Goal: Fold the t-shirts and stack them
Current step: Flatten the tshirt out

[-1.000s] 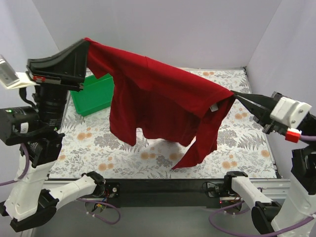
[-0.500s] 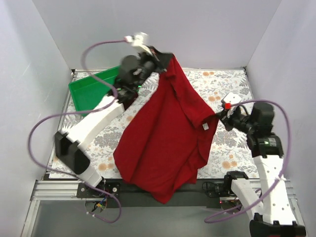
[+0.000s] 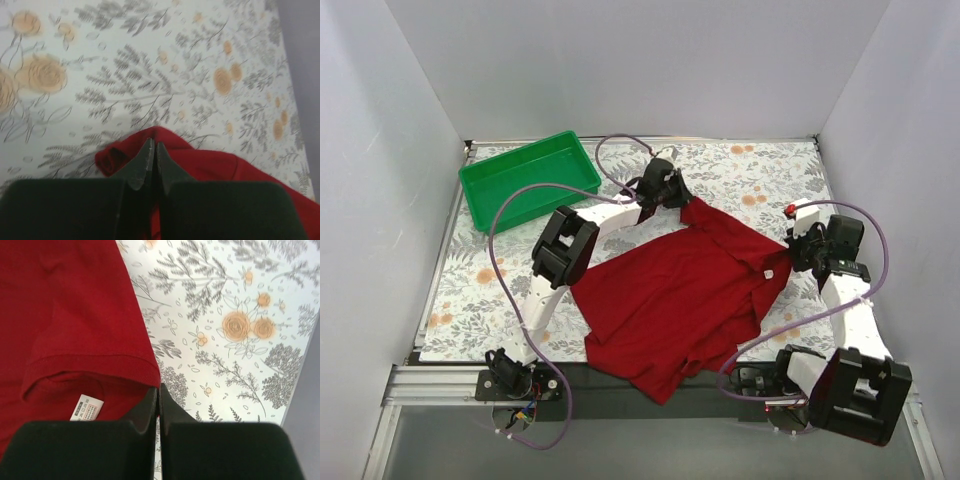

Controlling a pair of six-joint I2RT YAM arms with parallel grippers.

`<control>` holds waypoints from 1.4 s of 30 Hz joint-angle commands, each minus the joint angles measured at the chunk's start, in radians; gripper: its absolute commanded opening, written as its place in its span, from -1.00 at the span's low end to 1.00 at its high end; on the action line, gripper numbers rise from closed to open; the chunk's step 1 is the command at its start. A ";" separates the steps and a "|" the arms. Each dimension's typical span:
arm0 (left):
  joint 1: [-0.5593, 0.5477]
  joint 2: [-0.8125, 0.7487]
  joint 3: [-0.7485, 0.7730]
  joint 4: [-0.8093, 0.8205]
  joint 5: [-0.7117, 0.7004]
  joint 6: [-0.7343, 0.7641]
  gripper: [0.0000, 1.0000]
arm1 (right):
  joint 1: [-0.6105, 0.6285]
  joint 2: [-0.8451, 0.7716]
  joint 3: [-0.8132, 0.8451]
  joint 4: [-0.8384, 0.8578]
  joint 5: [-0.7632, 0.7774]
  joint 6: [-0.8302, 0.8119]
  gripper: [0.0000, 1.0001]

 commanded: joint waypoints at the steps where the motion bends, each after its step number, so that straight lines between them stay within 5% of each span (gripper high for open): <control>1: 0.001 -0.031 0.175 0.015 0.010 -0.017 -1.00 | -0.056 0.081 0.037 0.103 -0.024 -0.037 -0.97; 5: -0.001 0.041 0.310 -0.054 0.074 -0.018 -0.88 | -0.085 0.156 0.063 0.103 -0.057 -0.048 -0.89; 8: 0.001 0.041 0.388 -0.074 0.103 -0.015 -0.25 | -0.093 0.167 0.095 0.083 -0.057 -0.069 -0.40; 9: 0.001 0.038 0.402 -0.074 0.108 0.000 0.01 | -0.093 0.152 0.118 0.071 -0.057 -0.080 -0.04; 12: 0.002 -0.018 0.422 -0.127 0.100 0.041 0.23 | -0.095 0.097 0.158 0.037 -0.071 -0.120 0.74; 15: 0.005 -0.121 0.373 -0.176 0.083 0.130 0.34 | -0.095 0.062 0.215 -0.065 -0.206 -0.221 0.92; 20: 0.013 -0.434 -0.038 -0.177 -0.010 0.249 0.37 | -0.035 0.146 0.293 -0.357 -0.493 -0.431 0.91; 26: 0.037 -0.960 -0.638 -0.166 -0.158 0.220 0.58 | 0.144 0.281 0.292 -0.300 -0.247 -0.332 0.71; 31: 0.063 -1.254 -0.912 -0.273 -0.182 0.105 0.61 | 0.246 0.333 0.258 -0.248 -0.065 -0.330 0.64; 42: 0.067 -1.298 -1.154 -0.305 -0.132 -0.162 0.45 | 0.355 0.399 0.193 -0.205 0.137 -0.336 0.36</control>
